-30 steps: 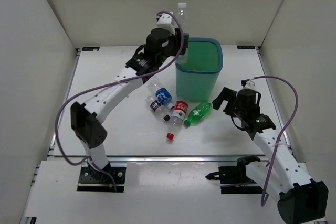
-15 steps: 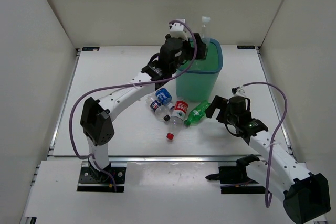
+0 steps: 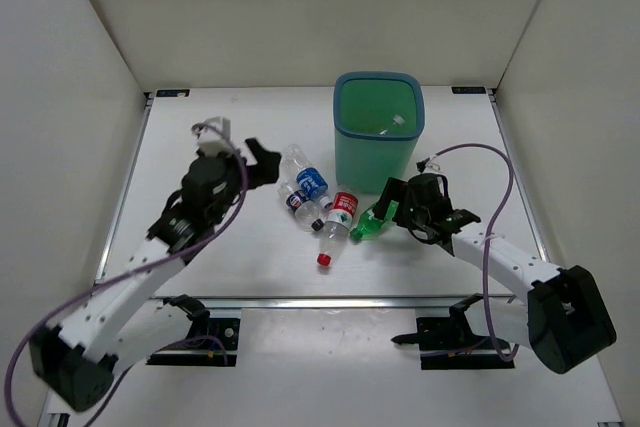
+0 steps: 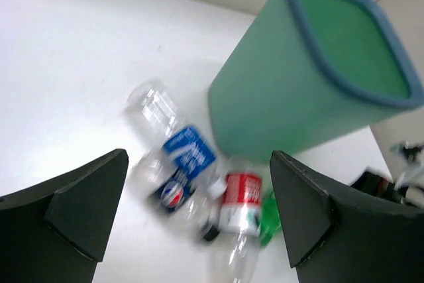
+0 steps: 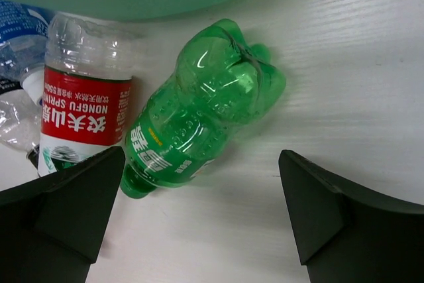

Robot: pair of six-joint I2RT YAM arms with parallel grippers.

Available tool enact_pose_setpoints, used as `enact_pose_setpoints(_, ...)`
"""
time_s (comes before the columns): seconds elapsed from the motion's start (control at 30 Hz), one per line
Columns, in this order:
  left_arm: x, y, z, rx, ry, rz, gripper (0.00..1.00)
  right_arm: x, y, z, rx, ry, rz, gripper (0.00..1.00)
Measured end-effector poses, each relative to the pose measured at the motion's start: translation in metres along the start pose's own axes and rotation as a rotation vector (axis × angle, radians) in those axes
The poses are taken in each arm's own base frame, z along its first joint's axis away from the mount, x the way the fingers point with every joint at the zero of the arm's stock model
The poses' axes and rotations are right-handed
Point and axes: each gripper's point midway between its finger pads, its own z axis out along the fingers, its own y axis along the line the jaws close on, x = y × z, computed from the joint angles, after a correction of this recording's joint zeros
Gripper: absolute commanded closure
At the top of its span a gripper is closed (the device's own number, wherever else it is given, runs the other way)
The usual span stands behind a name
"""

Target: Put the plastic bottles in the bin

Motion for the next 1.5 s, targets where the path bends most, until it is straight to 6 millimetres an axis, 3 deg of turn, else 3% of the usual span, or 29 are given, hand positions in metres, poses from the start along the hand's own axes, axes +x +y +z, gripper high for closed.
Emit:
enact_pose_setpoints(0.07, 0.011, 0.027, -0.031, -0.028, -0.006, -0.025, 0.01, -0.002, 0.001, 0.002, 0.005, -0.012, 0.02, 0.0)
enact_pose_setpoints(0.17, 0.019, 0.053, -0.057, -0.07, -0.005, -0.062, 0.01, -0.007, 0.004, 0.007, 0.01, -0.046, 0.043, 0.01)
enact_pose_setpoints(0.27, 0.026, 0.073, -0.072, -0.123, 0.011, -0.086, 0.01, -0.002, 0.009, 0.016, 0.028, -0.046, 0.027, 0.01)
enact_pose_setpoints(0.43, 0.049, 0.081, -0.085, -0.15, 0.102, -0.089, 0.01, 0.011, 0.004, 0.036, 0.096, -0.009, 0.042, 0.07)
enact_pose_setpoints(0.7, 0.077, 0.087, -0.092, -0.156, 0.203, -0.088, 0.01, 0.018, -0.008, 0.042, 0.123, -0.027, 0.115, 0.51)
enact_pose_setpoints(0.87, 0.094, 0.084, -0.083, -0.137, 0.286, -0.06, 0.02, 0.003, -0.016, 0.019, 0.16, -0.085, 0.123, 0.68)
enact_pose_setpoints(1.03, 0.119, 0.079, -0.071, -0.113, 0.398, -0.029, 0.02, -0.05, -0.041, -0.032, 0.184, -0.254, 0.181, 0.71)
enact_pose_setpoints(1.13, 0.128, 0.072, -0.065, -0.075, 0.457, -0.009, 0.01, -0.101, -0.067, -0.07, 0.233, -0.399, 0.202, 0.72)
enact_pose_setpoints(1.2, 0.133, 0.066, -0.059, -0.055, 0.499, 0.015, 0.01, -0.141, -0.071, -0.098, 0.251, -0.5, 0.186, 0.72)
enact_pose_setpoints(1.3, 0.145, 0.05, -0.049, -0.011, 0.567, 0.073, 0.02, -0.202, -0.044, -0.134, 0.2, -0.622, 0.103, 0.69)
enact_pose_setpoints(1.37, 0.152, 0.039, -0.044, 0.024, 0.609, 0.102, 0.01, -0.241, -0.011, -0.152, 0.14, -0.697, 0.022, 0.68)
enact_pose_setpoints(1.47, 0.159, 0.028, -0.036, 0.058, 0.659, 0.129, 0.02, -0.281, 0.051, -0.158, 0.031, -0.782, -0.11, 0.68)
enact_pose_setpoints(1.5, 0.161, 0.025, -0.033, 0.065, 0.672, 0.141, 0.01, -0.291, 0.075, -0.152, -0.018, -0.799, -0.163, 0.67)
